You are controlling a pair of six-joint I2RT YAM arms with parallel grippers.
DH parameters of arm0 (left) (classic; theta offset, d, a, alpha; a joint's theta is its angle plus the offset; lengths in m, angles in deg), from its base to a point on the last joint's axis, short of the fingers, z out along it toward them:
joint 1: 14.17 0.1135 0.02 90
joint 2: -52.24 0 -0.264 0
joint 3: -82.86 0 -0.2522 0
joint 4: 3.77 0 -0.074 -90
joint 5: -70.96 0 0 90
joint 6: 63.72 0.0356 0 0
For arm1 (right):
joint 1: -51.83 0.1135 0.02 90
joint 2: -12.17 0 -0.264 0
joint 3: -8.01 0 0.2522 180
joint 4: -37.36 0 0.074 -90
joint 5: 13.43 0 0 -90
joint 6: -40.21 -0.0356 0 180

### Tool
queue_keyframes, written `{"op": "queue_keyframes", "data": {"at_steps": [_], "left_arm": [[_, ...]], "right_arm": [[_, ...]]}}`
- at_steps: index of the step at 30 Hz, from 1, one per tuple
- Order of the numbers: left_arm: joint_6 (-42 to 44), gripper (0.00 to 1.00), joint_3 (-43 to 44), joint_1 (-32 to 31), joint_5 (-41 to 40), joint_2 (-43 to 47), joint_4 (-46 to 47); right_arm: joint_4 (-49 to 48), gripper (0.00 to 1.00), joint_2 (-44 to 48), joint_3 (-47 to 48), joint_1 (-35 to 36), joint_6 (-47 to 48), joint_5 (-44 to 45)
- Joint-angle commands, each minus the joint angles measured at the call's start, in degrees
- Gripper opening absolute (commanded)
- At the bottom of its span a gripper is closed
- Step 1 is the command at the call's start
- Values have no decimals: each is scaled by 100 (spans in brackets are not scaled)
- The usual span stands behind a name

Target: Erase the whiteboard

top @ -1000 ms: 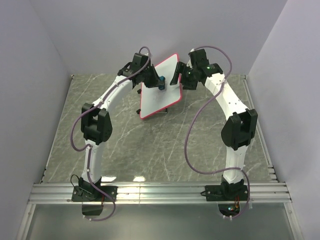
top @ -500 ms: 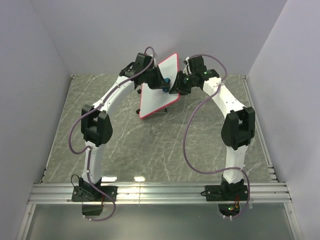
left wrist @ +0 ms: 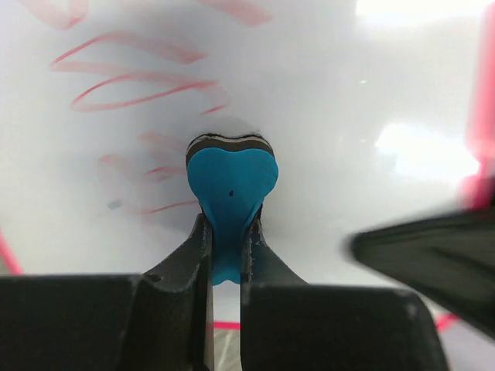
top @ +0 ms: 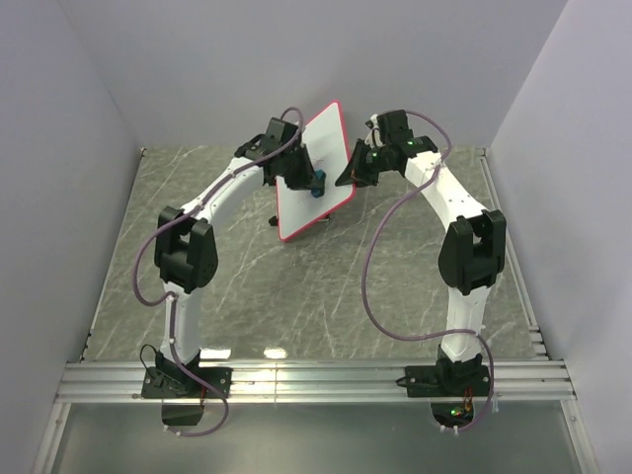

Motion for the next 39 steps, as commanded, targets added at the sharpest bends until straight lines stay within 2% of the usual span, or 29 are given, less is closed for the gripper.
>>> {"op": "queue_keyframes", "data": {"at_steps": [1,4,7,12,16,20,23,28,31,36,39], "left_arm": [[-21,0,-954,144,-192,132,-187],[-57,0,-1745,425,-263,247,-1],[-48,0,-1879,645,-210,159,52],[84,0,-1458,602,-79,88,52],[102,0,-756,252,167,27,0],[-144,0,-543,13,895,123,587],[-294,0,-271,-22,994,115,861],[-364,0,379,241,1090,-421,641],[-443,0,283,513,1152,-623,738],[-181,0,187,953,845,-1001,98],[57,0,-312,1111,748,-1028,-105]], "right_arm": [[-250,0,-7,183,70,343,222],[-215,0,-7,183,52,352,266],[-259,0,11,113,52,326,248],[-312,0,11,34,70,299,222],[-338,0,2,25,52,273,213],[-373,0,2,-62,61,264,160],[-408,0,54,-194,70,264,134],[-417,0,134,-326,70,299,116],[-373,0,195,-335,61,352,134],[-347,0,283,-388,70,378,186],[-329,0,283,-405,70,404,204]]}}
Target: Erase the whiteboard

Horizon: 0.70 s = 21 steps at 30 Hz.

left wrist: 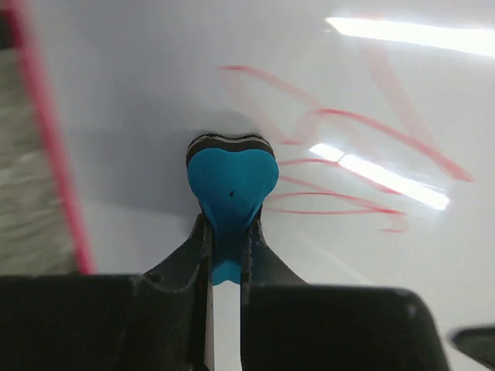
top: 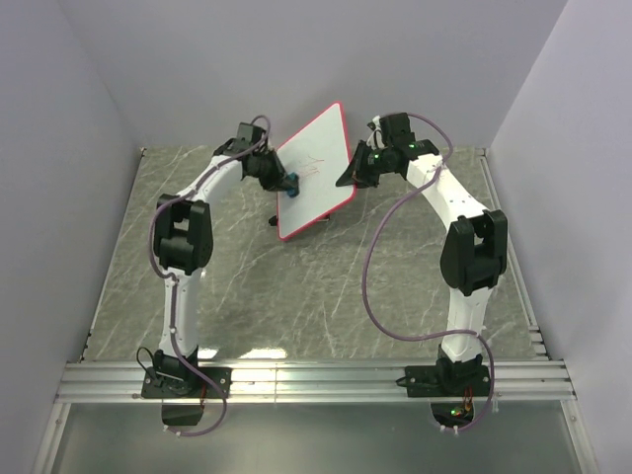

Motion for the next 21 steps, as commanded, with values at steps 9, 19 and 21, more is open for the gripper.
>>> {"op": "queue_keyframes", "data": {"at_steps": [9,19,21], "left_arm": [[745,0,223,89,313,-353,-699],[641,0,1140,-228,1923,-90,267],[553,0,1184,-228,1828,-90,364]], "right_arm": [[-124,0,191,-251,137,393,259],[-63,0,200,-418,146,472,285],[-28,0,200,-436,137,507,294]]}}
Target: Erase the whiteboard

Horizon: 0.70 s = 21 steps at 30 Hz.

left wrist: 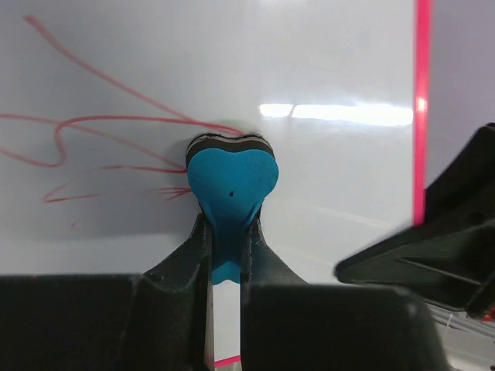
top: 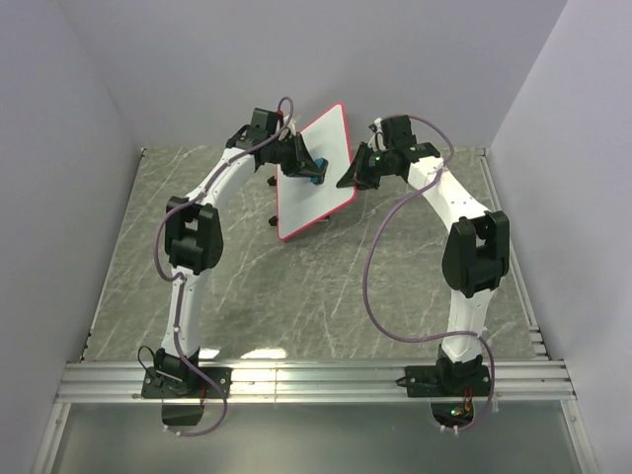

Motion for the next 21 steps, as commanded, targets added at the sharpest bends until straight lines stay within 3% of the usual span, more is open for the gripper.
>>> {"op": "queue_keyframes", "data": {"at_steps": [1,11,17,21], "left_arm": [[-162,0,238,-46,381,171,430],[-31,0,792,480,-1579,-892,-729],[734,0,662,525,-1256,-991,-775],[989,0,694,446,-467,-867,-695]], "right_arm": [[169,0,99,-184,164,558,316],[310,0,231,-272,234,619,342],[266,0,442,-667,418,672,333],[274,0,407,-738,436,680,377]]}}
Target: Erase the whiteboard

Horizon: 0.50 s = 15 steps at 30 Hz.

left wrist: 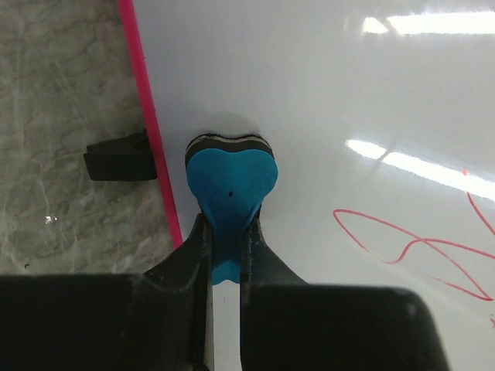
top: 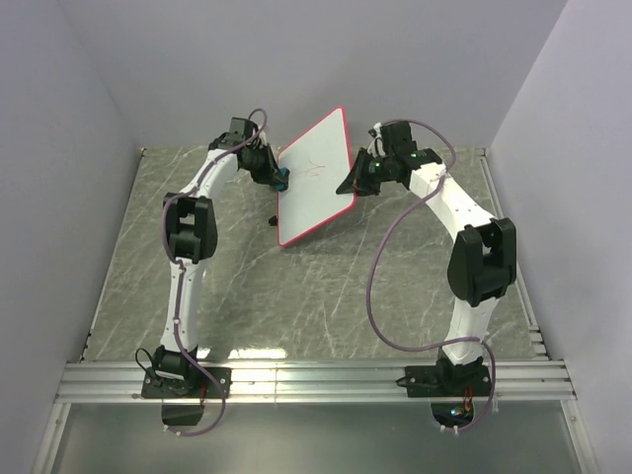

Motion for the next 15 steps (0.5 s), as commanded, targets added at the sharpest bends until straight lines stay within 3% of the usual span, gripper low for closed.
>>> {"op": "queue_keyframes", "data": {"at_steps": [1,10,15], "left_arm": [[502,0,196,-363,770,173,-48],[248,0,101,-969,1755,920,523],[204,0,48,-1127,1897,1061,576]], "right_arm": [[388,0,-72,-166,318,685,288],[406,0,-379,98,327,597,252],[467,0,-406,28,379,667,279]]}}
